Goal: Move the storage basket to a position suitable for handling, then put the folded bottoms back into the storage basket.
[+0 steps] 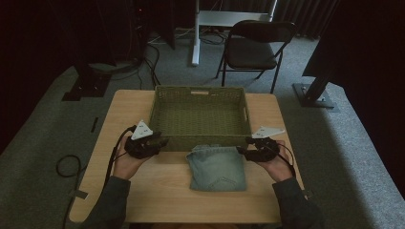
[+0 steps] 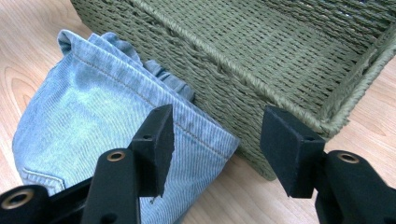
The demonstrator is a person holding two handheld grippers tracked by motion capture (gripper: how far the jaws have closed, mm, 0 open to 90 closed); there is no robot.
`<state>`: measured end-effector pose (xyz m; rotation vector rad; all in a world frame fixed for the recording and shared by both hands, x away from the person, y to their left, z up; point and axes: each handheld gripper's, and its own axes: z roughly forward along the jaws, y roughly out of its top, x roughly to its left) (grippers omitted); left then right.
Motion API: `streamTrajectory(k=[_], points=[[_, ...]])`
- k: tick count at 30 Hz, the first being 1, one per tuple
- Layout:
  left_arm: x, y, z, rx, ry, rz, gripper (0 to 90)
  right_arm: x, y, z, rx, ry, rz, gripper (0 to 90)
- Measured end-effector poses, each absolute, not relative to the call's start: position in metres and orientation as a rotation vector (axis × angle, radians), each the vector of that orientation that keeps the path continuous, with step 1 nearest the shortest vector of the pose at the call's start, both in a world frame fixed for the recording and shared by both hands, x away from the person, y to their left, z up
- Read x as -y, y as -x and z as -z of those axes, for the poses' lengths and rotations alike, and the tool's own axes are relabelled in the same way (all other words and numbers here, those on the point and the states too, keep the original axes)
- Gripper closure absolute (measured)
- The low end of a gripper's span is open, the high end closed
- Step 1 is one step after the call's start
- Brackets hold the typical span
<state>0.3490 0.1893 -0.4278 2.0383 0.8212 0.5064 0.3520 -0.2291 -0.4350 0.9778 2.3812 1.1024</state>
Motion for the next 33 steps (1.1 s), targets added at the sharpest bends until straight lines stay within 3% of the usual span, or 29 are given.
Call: streamTrajectory(k=[33], points=[[-0.134,-0.338,0.442,-0.668,-2.091,-0.399,55.4,0.228,-0.328,0.456,-2.381,-0.982,-1.138,43.7]])
